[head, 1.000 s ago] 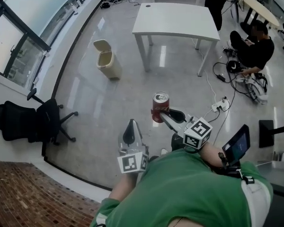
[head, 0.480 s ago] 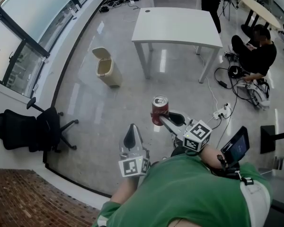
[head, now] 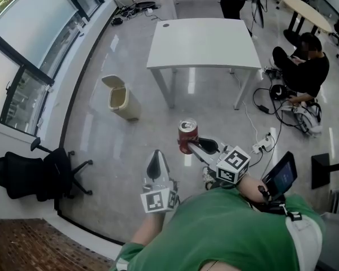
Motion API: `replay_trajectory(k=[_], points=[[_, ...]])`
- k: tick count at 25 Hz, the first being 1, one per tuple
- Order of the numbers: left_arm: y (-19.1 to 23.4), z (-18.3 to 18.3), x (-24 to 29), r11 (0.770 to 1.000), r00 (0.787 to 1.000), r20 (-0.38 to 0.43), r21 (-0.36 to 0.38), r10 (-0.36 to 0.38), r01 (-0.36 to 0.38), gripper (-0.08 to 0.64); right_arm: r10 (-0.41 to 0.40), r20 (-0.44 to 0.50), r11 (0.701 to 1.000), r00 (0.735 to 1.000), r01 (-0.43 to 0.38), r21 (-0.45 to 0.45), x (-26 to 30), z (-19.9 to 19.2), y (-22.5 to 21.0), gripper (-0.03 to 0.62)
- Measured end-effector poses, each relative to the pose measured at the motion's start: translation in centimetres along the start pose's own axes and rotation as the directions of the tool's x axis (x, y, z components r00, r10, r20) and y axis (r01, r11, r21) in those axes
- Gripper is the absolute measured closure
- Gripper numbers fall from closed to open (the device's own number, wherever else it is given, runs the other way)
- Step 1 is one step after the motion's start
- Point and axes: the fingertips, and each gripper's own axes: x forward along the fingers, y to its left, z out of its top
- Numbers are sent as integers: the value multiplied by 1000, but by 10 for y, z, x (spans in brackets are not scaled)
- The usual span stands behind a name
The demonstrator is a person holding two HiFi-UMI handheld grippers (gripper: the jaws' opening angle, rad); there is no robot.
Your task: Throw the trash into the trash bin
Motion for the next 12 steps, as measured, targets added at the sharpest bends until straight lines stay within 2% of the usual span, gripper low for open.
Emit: replay_trajectory(k=[9,12], points=[[-27,-14,69,999,999,18,19,30,-31,554,21,-13,998,1000,-22,-60,-2,14,-70,525],[-30,-17,78,999,999,7,23,49,-49,554,32,-14,998,999,-33,-51,2,16,-83,525]])
